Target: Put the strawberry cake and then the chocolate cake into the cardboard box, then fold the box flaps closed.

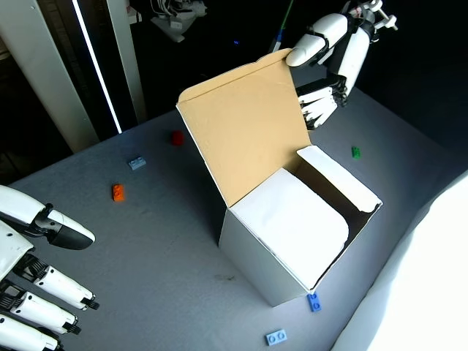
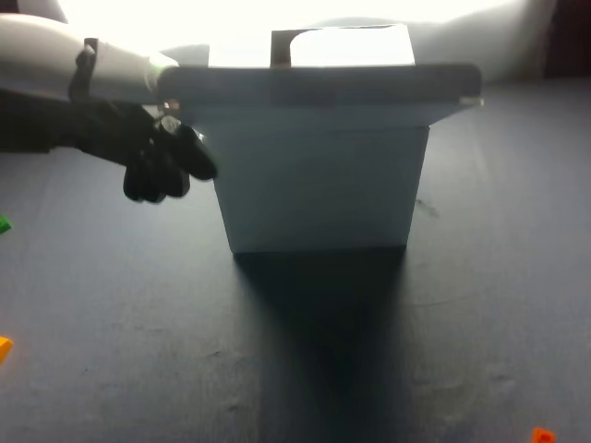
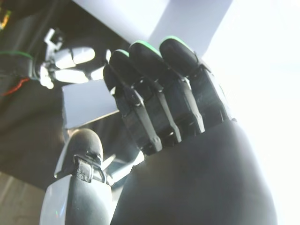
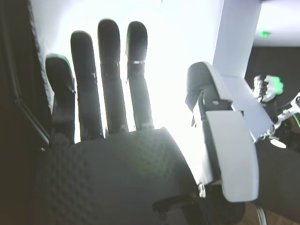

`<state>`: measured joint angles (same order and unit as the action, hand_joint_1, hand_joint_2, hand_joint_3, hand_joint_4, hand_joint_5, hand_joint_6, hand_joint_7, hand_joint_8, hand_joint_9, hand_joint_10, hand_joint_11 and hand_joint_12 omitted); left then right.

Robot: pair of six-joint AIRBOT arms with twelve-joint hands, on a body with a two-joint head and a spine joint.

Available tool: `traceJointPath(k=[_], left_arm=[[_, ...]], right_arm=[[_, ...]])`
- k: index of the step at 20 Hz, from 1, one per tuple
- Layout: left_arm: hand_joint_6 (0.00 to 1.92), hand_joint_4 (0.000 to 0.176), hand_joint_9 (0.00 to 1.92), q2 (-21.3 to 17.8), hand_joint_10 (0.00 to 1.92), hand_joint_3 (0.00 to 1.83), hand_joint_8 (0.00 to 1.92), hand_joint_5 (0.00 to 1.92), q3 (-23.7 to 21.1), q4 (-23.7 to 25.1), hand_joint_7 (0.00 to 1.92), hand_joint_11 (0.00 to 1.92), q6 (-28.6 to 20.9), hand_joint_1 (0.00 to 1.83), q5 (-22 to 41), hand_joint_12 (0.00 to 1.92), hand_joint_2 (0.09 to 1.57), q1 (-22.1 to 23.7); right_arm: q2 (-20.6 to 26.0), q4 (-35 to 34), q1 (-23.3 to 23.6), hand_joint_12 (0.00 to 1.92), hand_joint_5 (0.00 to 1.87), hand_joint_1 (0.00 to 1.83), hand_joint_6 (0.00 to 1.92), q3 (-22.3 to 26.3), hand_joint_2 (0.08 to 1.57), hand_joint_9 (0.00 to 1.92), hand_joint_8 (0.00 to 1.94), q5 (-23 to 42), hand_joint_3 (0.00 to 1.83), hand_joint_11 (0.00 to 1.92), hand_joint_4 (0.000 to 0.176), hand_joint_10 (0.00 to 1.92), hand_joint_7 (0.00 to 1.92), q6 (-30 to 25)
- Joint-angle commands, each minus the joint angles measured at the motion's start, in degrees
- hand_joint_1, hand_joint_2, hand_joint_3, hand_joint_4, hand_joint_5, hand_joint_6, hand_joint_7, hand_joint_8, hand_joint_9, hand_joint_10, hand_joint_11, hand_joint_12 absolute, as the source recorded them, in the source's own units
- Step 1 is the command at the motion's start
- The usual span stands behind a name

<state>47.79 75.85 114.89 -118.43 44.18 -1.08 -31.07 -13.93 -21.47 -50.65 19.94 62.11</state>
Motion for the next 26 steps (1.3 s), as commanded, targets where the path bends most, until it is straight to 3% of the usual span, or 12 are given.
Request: traceJointPath(k=[1, 9, 13, 17, 18, 21, 26], left_arm=[[0.01, 0.000, 0.65, -0.1, 1.30, 0.00, 0.82, 1.00, 0.5, -4.4, 0.82, 0.39, -0.9, 0.21, -1.8, 1.70, 1.26, 1.0], [0.01, 0.000, 0.69, 0.2, 1.16, 0.00, 0.56, 0.99, 1.3, -4.7, 0.93, 0.39, -3.6, 0.24, -5.8, 1.64, 1.25, 1.7], [0.00, 0.000, 0.66, 0.3, 1.22, 0.00, 0.65, 0.98, 0.5, -6.4, 0.89, 0.38, -5.0, 0.25, -10.0, 1.66, 1.24, 1.7], [0.00, 0.000, 0.69, 0.2, 1.18, 0.00, 0.60, 0.99, -0.9, -6.4, 0.91, 0.40, -7.6, 0.26, -13.7, 1.64, 1.24, 1.7], [0.00, 0.000, 0.71, 0.2, 1.15, 0.00, 0.54, 0.99, -1.0, -6.4, 0.95, 0.41, -7.9, 0.28, -14.2, 1.63, 1.24, 1.7], [0.00, 0.000, 0.66, 0.1, 1.22, 0.00, 0.64, 0.98, -1.0, -6.4, 0.89, 0.38, -8.7, 0.25, -15.3, 1.66, 1.25, 1.5], [0.00, 0.000, 0.69, 0.0, 1.19, 0.00, 0.59, 0.99, -1.1, -6.8, 0.91, 0.38, -9.3, 0.27, -16.3, 1.69, 1.24, 1.2]], right_arm=[[0.8, -0.3, 0.4, 1.92, 0.63, 0.14, 0.96, -0.3, 1.30, 0.49, 1.05, 6.4, 0.00, 0.22, 0.000, 1.40, 0.67, -0.4], [0.7, -0.3, 0.4, 1.92, 0.62, 0.14, 1.04, -0.2, 1.30, 0.48, 1.07, 6.4, 0.00, 0.23, 0.000, 1.42, 0.67, -0.6], [0.7, -0.3, 0.4, 1.92, 0.63, 0.13, 1.05, -0.2, 1.30, 0.45, 1.10, 6.4, 0.00, 0.21, 0.000, 1.46, 0.66, -0.6], [0.7, -0.3, 0.4, 1.92, 0.66, 0.17, 1.06, -0.2, 1.29, 0.46, 1.13, 6.4, 0.00, 0.24, 0.000, 1.46, 0.67, -0.7], [0.7, -0.3, 0.4, 1.92, 0.65, 0.13, 1.05, -0.2, 1.29, 0.46, 1.13, 6.4, 0.00, 0.24, 0.000, 1.46, 0.67, -0.7], [0.7, -0.3, 0.4, 1.92, 0.67, 0.14, 0.99, -0.2, 1.29, 0.46, 1.09, 6.4, 0.00, 0.23, 0.000, 1.44, 0.68, -0.7], [0.7, -0.3, 0.4, 1.92, 0.61, 0.12, 1.08, -0.1, 1.30, 0.45, 1.13, 6.4, 0.00, 0.21, 0.000, 1.46, 0.64, -0.7]])
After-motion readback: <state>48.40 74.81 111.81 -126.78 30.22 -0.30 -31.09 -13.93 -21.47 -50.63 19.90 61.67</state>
